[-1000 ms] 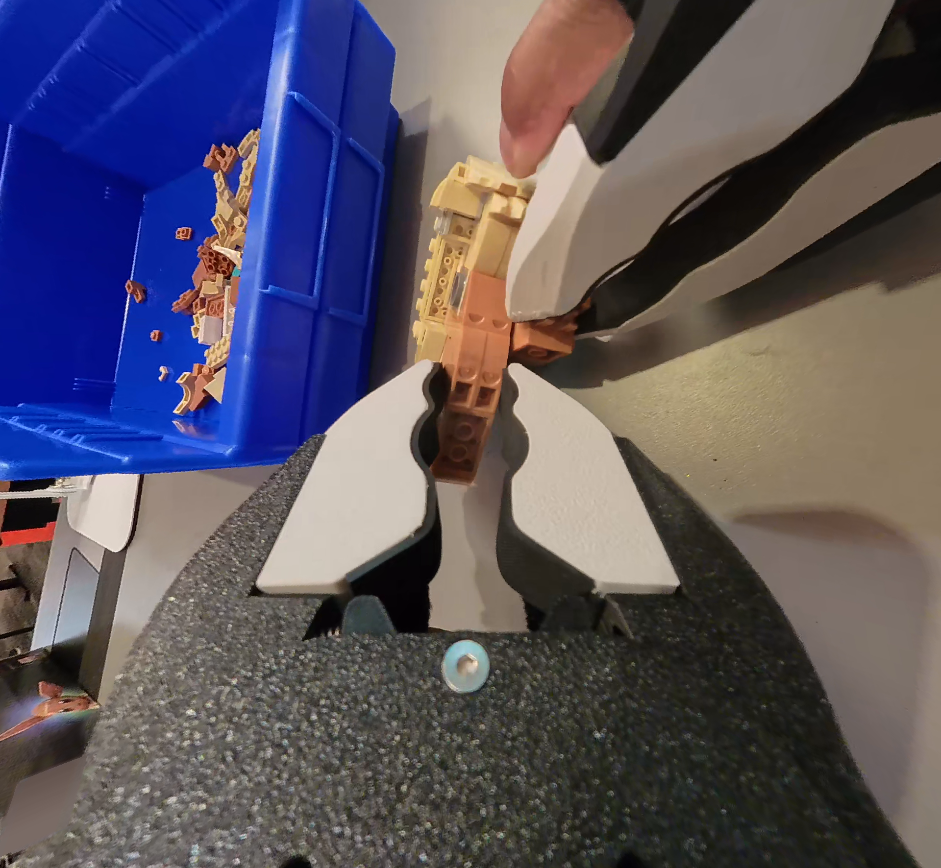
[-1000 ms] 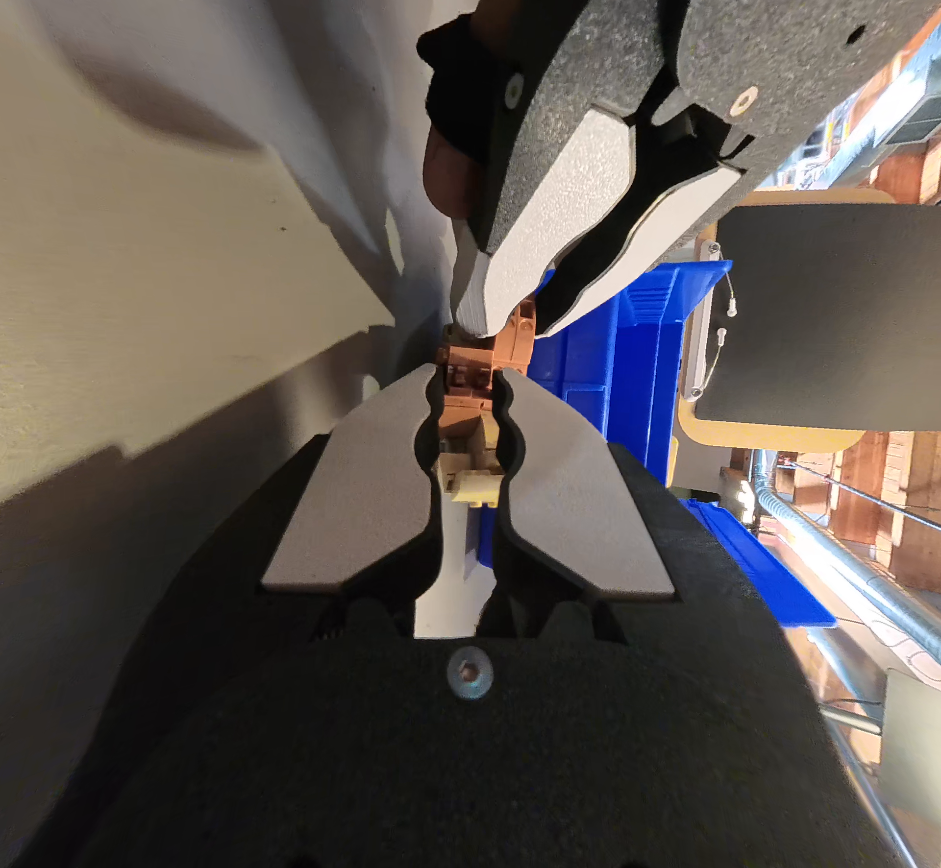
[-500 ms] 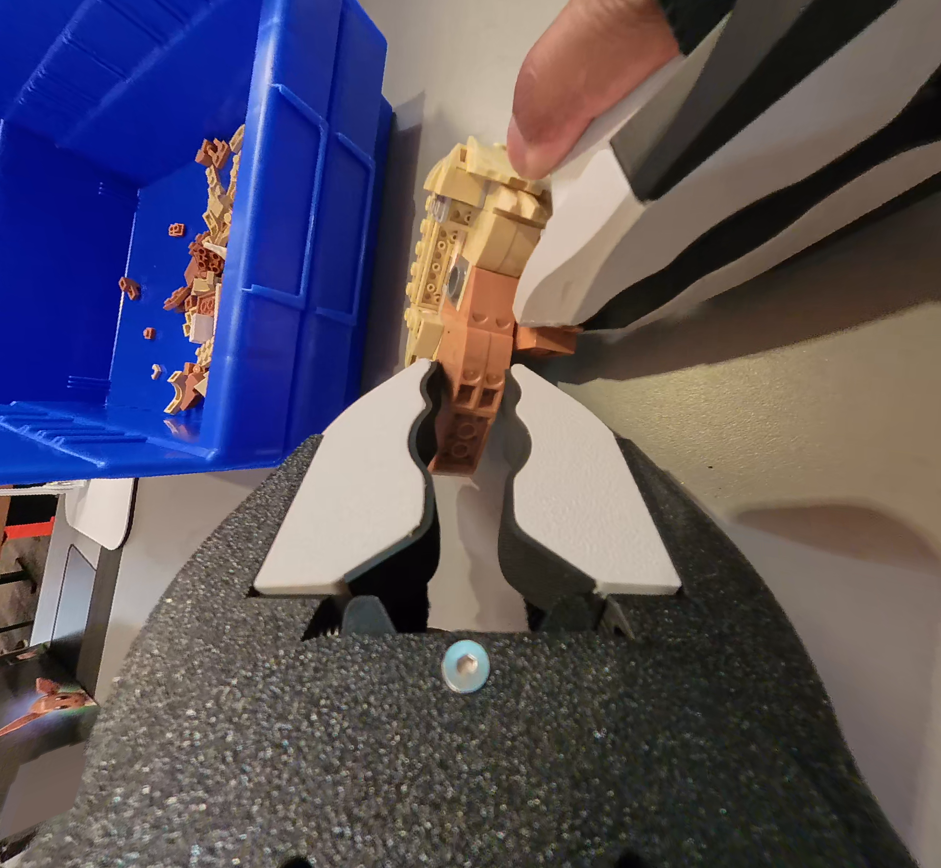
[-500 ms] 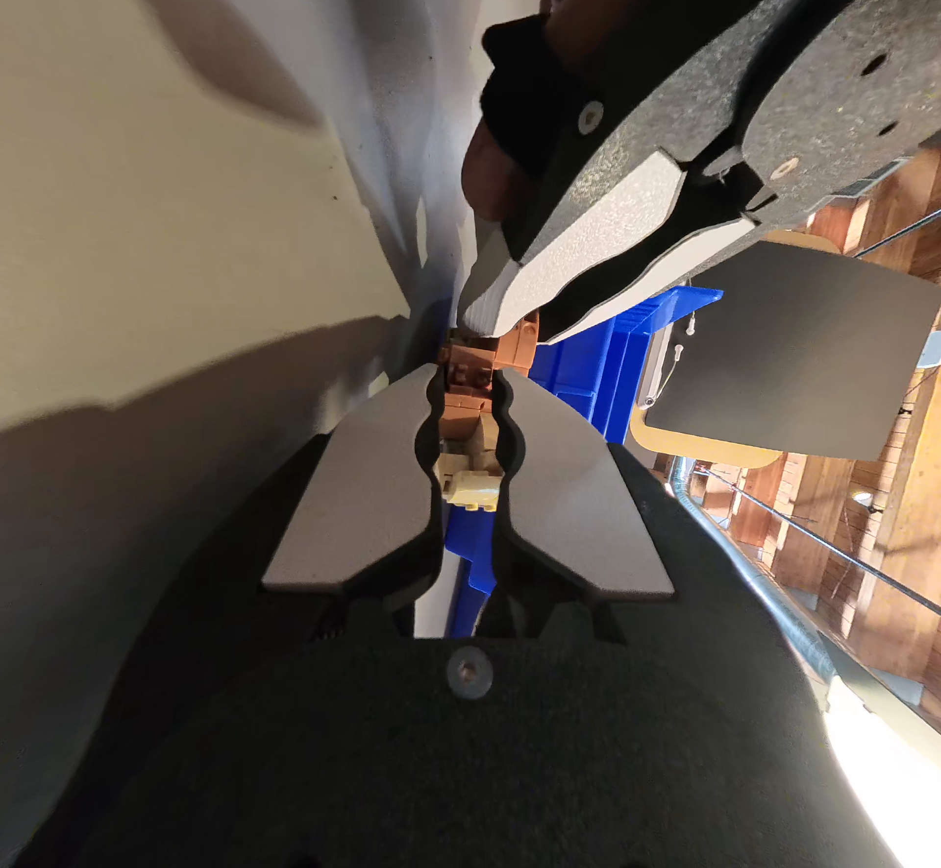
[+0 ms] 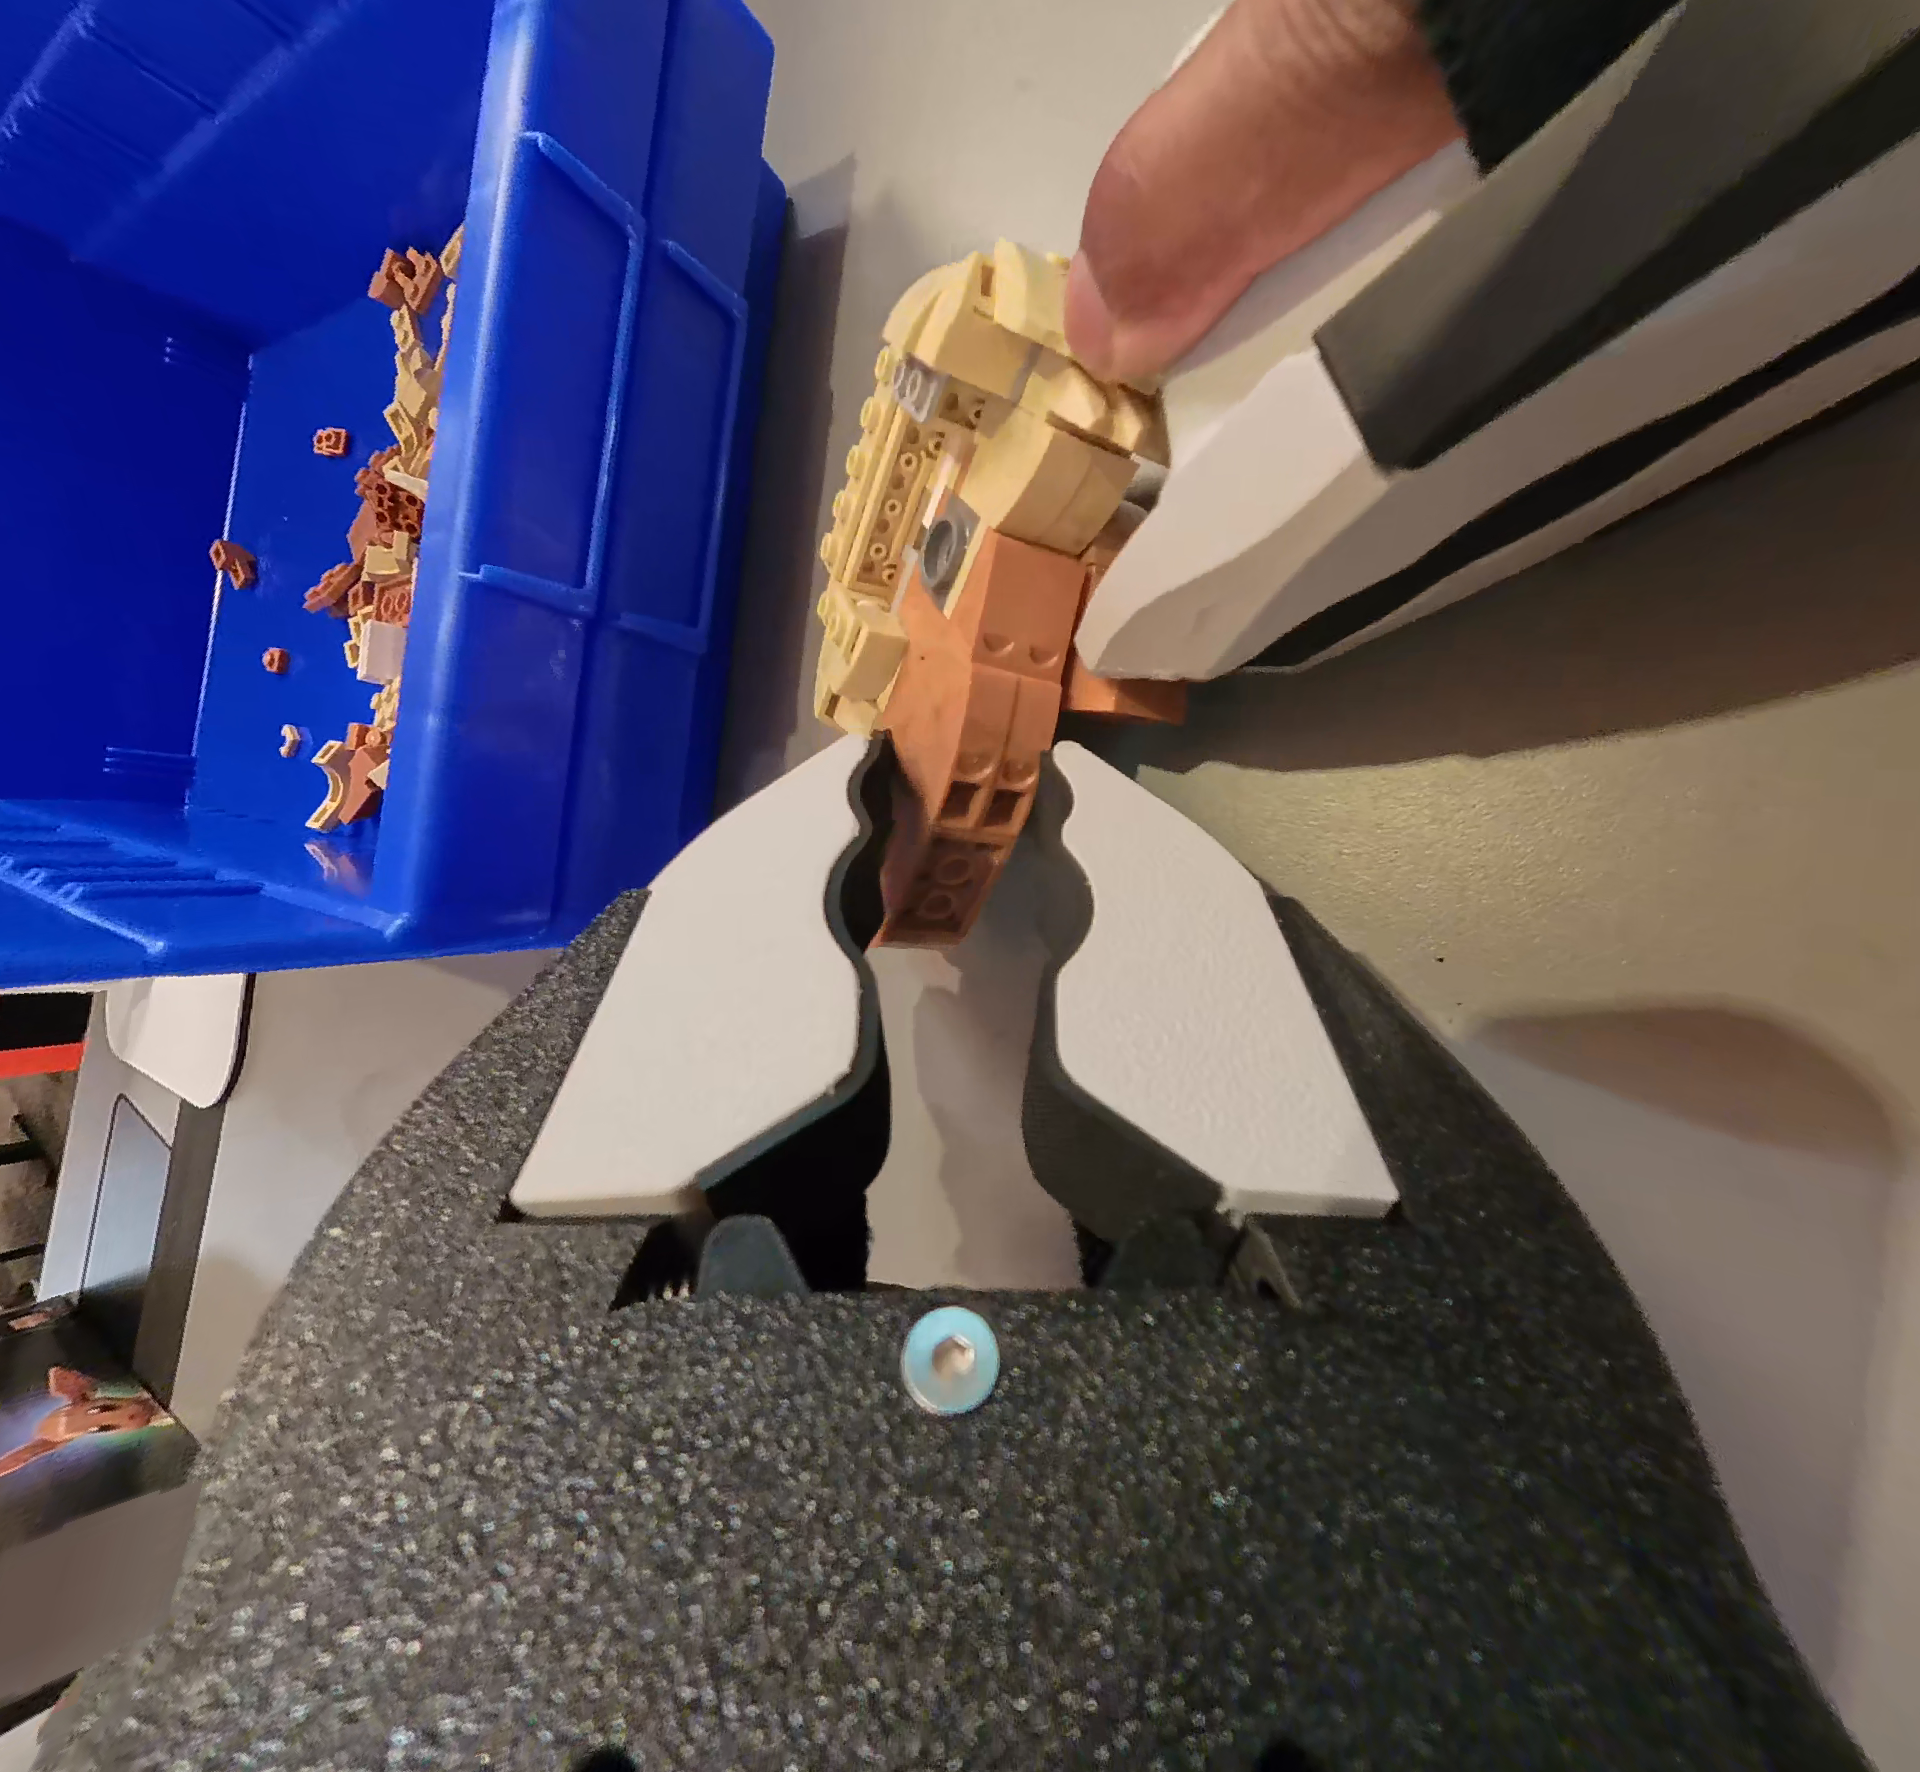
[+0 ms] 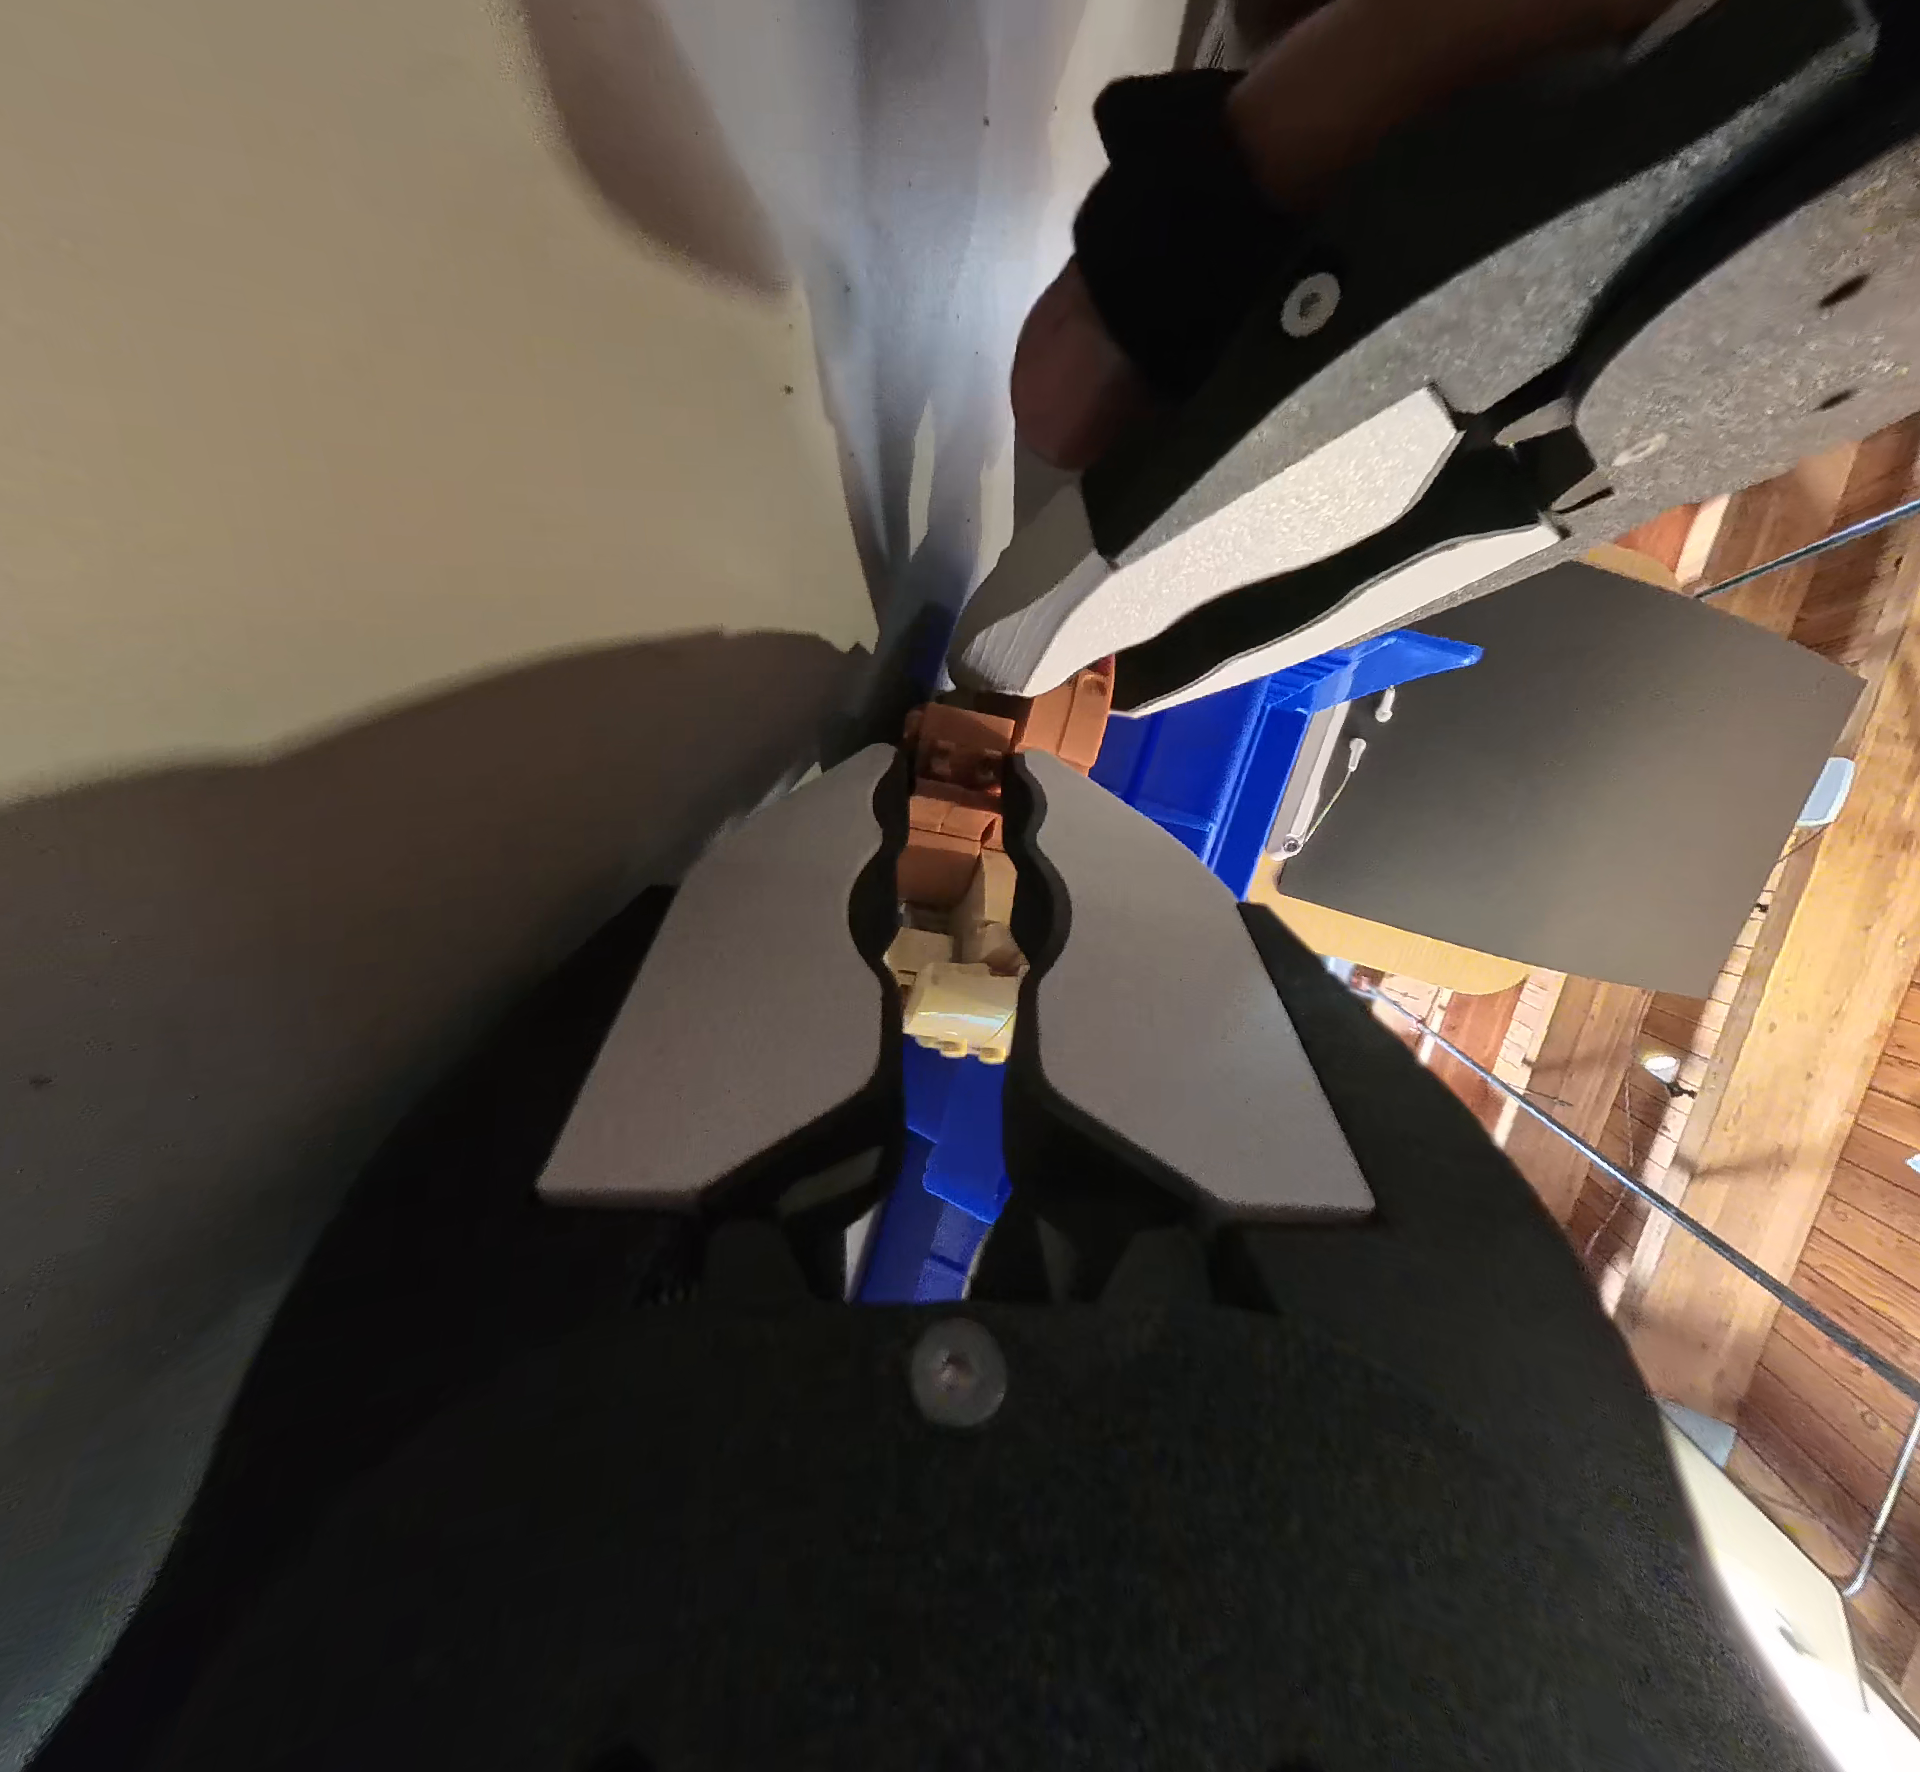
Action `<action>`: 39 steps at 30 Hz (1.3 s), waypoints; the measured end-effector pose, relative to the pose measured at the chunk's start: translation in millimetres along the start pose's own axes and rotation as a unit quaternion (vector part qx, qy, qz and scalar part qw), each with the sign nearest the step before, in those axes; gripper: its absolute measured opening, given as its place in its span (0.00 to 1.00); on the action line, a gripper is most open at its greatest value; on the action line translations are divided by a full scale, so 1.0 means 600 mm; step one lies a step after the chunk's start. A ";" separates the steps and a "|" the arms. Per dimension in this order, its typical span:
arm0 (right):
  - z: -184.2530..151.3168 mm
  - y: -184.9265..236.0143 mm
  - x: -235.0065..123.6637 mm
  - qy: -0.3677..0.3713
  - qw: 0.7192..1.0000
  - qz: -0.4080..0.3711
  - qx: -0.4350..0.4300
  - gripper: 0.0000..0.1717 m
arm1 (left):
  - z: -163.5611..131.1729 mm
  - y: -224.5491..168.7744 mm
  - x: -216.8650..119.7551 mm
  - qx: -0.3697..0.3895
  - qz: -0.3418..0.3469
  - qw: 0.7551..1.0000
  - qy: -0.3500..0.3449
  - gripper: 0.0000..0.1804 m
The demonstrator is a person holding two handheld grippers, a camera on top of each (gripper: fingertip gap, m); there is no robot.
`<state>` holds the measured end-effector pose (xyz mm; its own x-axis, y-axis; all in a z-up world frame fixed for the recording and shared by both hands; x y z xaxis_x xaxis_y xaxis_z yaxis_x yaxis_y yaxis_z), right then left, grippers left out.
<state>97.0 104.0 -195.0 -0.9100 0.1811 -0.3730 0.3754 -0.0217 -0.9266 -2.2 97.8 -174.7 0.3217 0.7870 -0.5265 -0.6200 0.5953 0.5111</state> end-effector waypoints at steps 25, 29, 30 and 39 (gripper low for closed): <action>-0.002 -0.039 0.025 0.027 0.992 0.026 0.118 0.11 | 0.000 0.013 -0.013 0.072 0.037 0.997 0.020 0.10; -0.002 -0.043 0.024 0.008 0.994 0.046 0.094 0.10 | -0.002 0.018 -0.014 0.053 0.015 0.998 0.012 0.11; -0.002 -0.044 0.024 0.002 0.995 0.050 0.089 0.10 | -0.003 0.019 -0.015 0.047 0.009 0.999 0.010 0.11; 0.002 -0.036 0.022 -0.008 0.997 0.054 0.047 0.10 | -0.005 0.019 -0.016 0.041 -0.006 0.999 0.004 0.11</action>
<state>76.7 105.4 -179.6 -0.8678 0.1561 -0.4717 0.4549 -0.1325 -0.8807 -14.3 96.5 -165.7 0.3218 0.7788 -0.5384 -0.5550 0.6159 0.5592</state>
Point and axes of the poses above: each gripper's, where its closed fingertips meet, x out along the fingers, z out of its top, y = z × x across the jaws, the point moved 7 cm from there along -x, back along the fingers, and after that the axes turned 13 degrees about -y, right-handed, at the moved point
